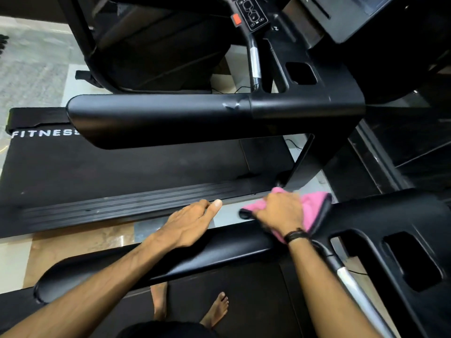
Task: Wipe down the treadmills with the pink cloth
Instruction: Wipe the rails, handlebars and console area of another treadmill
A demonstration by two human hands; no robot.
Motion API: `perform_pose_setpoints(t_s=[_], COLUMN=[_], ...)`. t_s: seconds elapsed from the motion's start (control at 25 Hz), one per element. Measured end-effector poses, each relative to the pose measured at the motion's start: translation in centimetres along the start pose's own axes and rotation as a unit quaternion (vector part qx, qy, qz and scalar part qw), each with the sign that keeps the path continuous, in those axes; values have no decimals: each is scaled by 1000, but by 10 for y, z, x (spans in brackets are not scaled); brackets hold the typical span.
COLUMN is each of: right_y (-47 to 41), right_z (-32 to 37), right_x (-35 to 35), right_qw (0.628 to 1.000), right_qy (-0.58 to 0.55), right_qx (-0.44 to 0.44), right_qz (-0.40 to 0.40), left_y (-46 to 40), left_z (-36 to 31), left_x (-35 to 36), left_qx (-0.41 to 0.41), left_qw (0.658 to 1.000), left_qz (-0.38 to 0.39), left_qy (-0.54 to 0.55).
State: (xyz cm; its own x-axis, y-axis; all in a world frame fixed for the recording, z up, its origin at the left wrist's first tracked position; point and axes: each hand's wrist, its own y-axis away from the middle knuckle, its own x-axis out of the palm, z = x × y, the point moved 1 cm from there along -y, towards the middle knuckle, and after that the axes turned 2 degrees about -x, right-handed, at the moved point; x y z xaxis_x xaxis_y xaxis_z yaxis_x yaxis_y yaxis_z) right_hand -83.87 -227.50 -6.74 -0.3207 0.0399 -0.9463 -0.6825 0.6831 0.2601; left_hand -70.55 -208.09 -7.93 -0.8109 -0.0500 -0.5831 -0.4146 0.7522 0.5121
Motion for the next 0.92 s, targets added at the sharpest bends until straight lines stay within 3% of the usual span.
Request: perform_pose_setpoints(t_s=[0.12,0.24,0.4,0.52,0.56,0.64,0.72,0.8,0.92], right_y=[55,55,-11,-33,-25,12,47,51,8], right_z=[18,-58,-131,-85,-58,-24,-36,-82,-160], right_x=[-1,1,-1,5,5,3,5,10,12], right_qw=[980,975,997,997,997,987,967,969,994], right_qy=[-106,-116,-42,-37,-38,-76,-134,-140,-32], right_qx=[-114,-78,64,9,-40,-135,-170,-123,34], right_qz=[-123,-173,-32,64,55,-46,-136,-161,-101], left_y=[-4,-7,-3,-2,-5,-15,-27,-44,-63], left_z=[-26,-52,-74,-86,-91,-99,-104,-111,-126], left_x=[27,48,50,52,52,50,48,45,46], left_qx=[26,67,57,48,51,52,53,59,66], left_qw=[999,994,988,984,984,985,985,988,993], left_qz=[-44,-85,-142,-172,-172,-165,-162,-142,-98], left_qy=[-7,-31,-5,-5,-7,4,18,25,30])
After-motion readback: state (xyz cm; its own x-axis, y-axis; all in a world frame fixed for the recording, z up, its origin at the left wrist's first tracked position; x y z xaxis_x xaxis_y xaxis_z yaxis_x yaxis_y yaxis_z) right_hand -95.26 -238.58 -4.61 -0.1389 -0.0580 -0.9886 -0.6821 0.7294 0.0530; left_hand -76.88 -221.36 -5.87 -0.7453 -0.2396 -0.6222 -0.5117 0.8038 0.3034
